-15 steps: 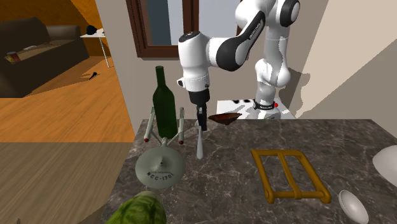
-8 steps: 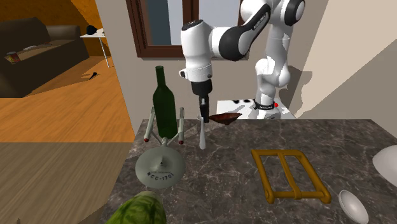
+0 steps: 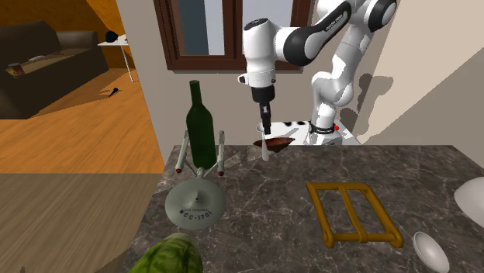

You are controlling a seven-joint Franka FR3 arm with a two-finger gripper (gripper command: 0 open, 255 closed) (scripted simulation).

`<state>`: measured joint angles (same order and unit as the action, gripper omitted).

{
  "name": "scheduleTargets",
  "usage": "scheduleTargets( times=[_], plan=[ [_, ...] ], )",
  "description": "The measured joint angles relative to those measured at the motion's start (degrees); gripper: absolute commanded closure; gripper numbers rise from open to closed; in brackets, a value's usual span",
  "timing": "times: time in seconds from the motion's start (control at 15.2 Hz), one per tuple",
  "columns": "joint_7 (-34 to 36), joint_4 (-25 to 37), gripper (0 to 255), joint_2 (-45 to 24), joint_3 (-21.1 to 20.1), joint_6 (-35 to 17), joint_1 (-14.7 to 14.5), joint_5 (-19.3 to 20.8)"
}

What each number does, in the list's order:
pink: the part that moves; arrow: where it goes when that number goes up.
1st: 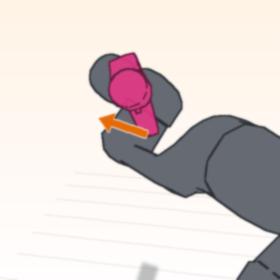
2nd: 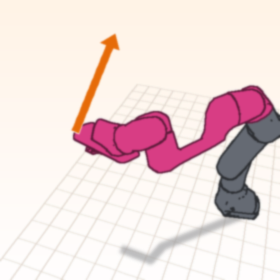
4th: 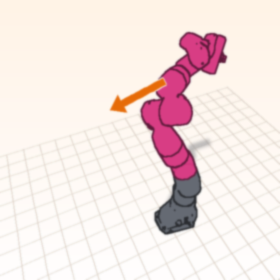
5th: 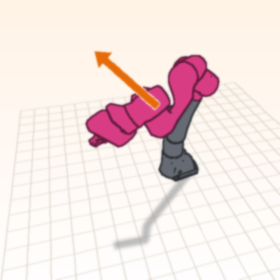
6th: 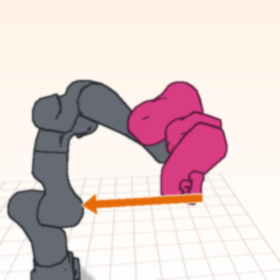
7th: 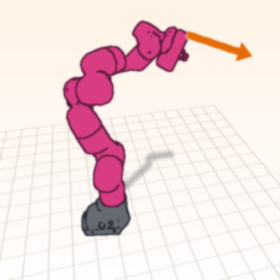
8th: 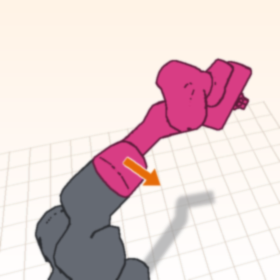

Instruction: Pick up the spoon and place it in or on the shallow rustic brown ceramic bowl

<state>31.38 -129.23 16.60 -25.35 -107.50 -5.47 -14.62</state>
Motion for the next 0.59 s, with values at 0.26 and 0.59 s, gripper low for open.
scheduleTargets(
  times=[0.26, 0.59],
  plan=[
    [-4.69, -7.87, 255, 9.32, 3.48, 1.99, -0.2, -1.76],
    [-8.79, -16.06, 255, 18.6, 7.01, 3.78, -0.66, -2.27]
  ],
)
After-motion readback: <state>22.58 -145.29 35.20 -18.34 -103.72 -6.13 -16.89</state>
